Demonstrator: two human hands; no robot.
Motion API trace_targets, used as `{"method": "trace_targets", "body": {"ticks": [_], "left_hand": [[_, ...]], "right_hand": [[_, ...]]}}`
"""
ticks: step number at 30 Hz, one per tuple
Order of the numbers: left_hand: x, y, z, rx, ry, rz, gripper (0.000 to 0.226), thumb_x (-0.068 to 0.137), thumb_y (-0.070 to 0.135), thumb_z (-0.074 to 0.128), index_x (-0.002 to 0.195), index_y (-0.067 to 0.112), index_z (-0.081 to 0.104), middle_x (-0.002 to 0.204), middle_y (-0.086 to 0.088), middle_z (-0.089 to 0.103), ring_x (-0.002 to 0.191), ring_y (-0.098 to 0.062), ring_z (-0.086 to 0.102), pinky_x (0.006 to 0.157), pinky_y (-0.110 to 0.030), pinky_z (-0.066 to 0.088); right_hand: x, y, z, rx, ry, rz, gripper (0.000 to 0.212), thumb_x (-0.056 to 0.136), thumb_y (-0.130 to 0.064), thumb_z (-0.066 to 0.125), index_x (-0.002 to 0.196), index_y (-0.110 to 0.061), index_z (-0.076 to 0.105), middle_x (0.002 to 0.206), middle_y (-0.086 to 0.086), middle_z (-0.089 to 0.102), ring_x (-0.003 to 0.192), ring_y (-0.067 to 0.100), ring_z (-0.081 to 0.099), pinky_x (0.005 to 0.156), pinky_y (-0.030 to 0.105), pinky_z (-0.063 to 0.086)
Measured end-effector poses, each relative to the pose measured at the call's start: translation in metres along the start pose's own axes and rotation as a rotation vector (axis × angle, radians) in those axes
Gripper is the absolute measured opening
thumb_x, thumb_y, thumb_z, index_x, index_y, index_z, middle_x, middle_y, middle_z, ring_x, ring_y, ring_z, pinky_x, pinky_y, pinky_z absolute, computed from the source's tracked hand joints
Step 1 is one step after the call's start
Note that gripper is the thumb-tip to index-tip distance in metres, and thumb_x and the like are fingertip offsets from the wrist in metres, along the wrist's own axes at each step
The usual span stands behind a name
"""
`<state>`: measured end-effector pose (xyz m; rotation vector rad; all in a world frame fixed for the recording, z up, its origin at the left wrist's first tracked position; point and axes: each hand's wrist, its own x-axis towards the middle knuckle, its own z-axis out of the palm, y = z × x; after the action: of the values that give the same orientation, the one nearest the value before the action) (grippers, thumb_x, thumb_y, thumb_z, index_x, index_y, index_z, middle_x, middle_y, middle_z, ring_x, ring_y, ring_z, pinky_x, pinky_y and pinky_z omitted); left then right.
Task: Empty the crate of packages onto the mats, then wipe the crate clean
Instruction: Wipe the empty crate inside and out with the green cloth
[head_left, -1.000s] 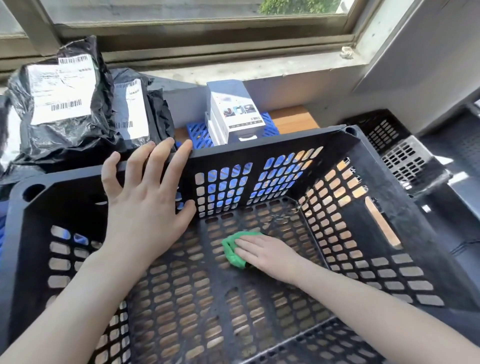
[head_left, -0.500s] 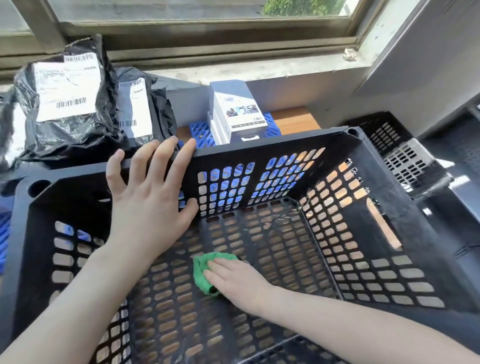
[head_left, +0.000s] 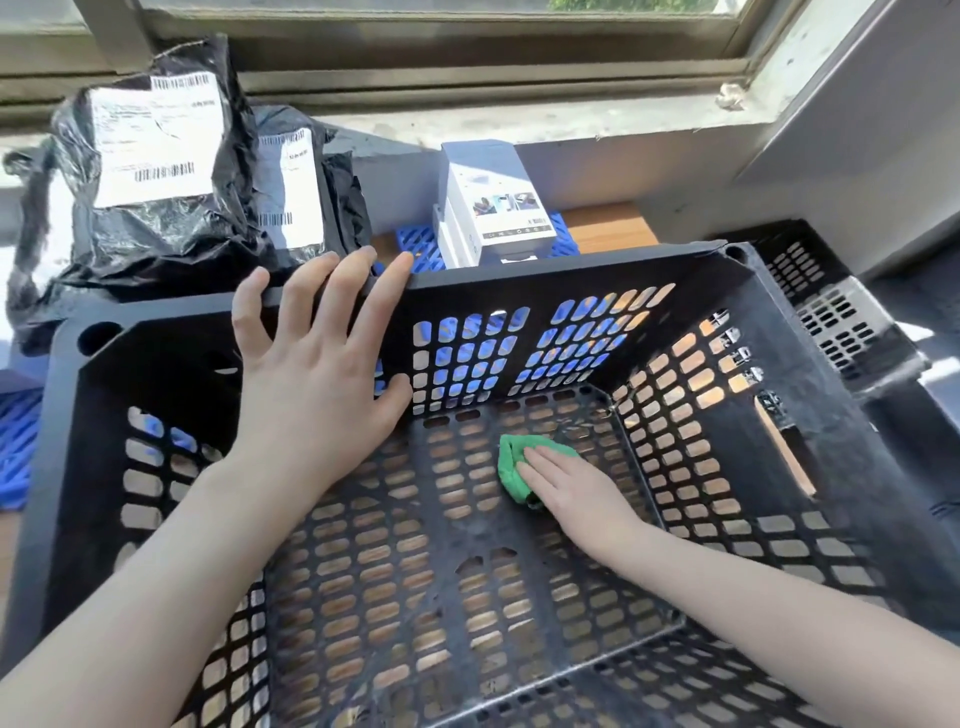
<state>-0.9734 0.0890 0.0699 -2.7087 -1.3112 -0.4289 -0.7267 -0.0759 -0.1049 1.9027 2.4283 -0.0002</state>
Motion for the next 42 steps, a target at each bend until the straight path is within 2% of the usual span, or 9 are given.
{"method": "trace_targets", "body": {"ticks": [2,5,8,11,16,20,27,34,42], "left_hand": [[0.0,0.0,0.0,0.005,0.001,-0.002,0.089,0.075,0.038,0.068,0.152,0.028,0.024,0.149,-0.002,0.035,0.138,-0.028,0.029,0.115,-0.055,0.01],[0.0,0.0,0.001,0.003,0.008,0.002,0.089,0.075,0.037,0.068,0.152,0.028,0.024,0.149,-0.002,0.035,0.139,-0.027,0.028,0.115,-0.054,0.009],[-0.001,0.0,0.001,0.0,0.023,0.004,0.087,0.076,0.036,0.067,0.152,0.027,0.025,0.149,-0.002,0.035,0.139,-0.027,0.028,0.115,-0.053,0.008],[-0.001,0.0,0.001,0.006,0.024,0.005,0.086,0.077,0.038,0.065,0.152,0.027,0.024,0.15,-0.002,0.034,0.138,-0.027,0.028,0.115,-0.053,0.008],[-0.002,-0.001,0.002,0.021,0.021,0.003,0.086,0.077,0.038,0.063,0.152,0.027,0.023,0.15,-0.002,0.034,0.139,-0.027,0.028,0.115,-0.054,0.01],[-0.001,-0.002,0.003,0.026,0.03,0.005,0.085,0.077,0.037,0.063,0.152,0.027,0.023,0.15,-0.001,0.034,0.139,-0.027,0.027,0.115,-0.054,0.01],[-0.002,-0.003,0.004,0.009,0.037,0.022,0.086,0.079,0.037,0.063,0.153,0.027,0.02,0.15,-0.003,0.033,0.137,-0.027,0.026,0.114,-0.053,0.009],[-0.004,-0.005,0.004,0.023,0.03,0.031,0.085,0.078,0.04,0.056,0.153,0.028,0.018,0.15,-0.002,0.032,0.137,-0.027,0.027,0.112,-0.054,0.013],[-0.009,-0.003,-0.001,0.025,0.003,0.017,0.086,0.074,0.043,0.052,0.153,0.029,0.02,0.151,0.0,0.033,0.138,-0.026,0.028,0.114,-0.05,0.01]], "right_hand": [[-0.01,-0.031,0.0,0.049,0.054,-0.228,0.035,0.099,-0.007,0.035,0.112,-0.005,0.067,0.118,0.012,0.066,0.108,0.026,0.063,0.09,0.036,0.053],[-0.032,-0.069,0.0,0.12,-0.048,-0.671,0.03,0.102,-0.013,0.036,0.122,-0.012,0.059,0.13,0.005,0.058,0.122,0.022,0.051,0.101,0.033,0.041],[-0.038,-0.069,0.005,0.153,-0.096,-0.84,0.031,0.103,-0.013,0.037,0.128,-0.013,0.056,0.137,0.003,0.054,0.131,0.021,0.044,0.107,0.035,0.034],[-0.021,-0.037,0.004,0.075,-0.044,-0.781,0.033,0.103,-0.012,0.036,0.128,-0.013,0.056,0.138,0.003,0.053,0.132,0.021,0.044,0.109,0.035,0.035],[-0.007,-0.005,0.0,0.108,-0.003,-0.377,0.037,0.101,-0.012,0.033,0.12,-0.009,0.064,0.131,0.008,0.06,0.12,0.024,0.057,0.091,0.039,0.052],[-0.035,-0.031,-0.001,0.107,-0.063,-0.669,0.039,0.104,-0.016,0.027,0.122,-0.017,0.062,0.133,0.001,0.059,0.124,0.019,0.052,0.101,0.033,0.043],[-0.049,-0.034,0.008,0.2,-0.24,-1.011,0.032,0.103,-0.013,0.037,0.129,-0.011,0.056,0.14,0.005,0.052,0.131,0.025,0.045,0.106,0.039,0.036],[-0.031,-0.01,-0.009,0.153,-0.163,-0.767,0.037,0.094,-0.014,0.038,0.121,-0.014,0.064,0.132,0.005,0.06,0.123,0.022,0.054,0.1,0.036,0.047],[-0.063,-0.007,-0.024,0.204,-0.412,-0.952,0.026,0.092,-0.013,0.054,0.115,-0.016,0.066,0.128,-0.001,0.062,0.12,0.023,0.055,0.092,0.034,0.048]]}}
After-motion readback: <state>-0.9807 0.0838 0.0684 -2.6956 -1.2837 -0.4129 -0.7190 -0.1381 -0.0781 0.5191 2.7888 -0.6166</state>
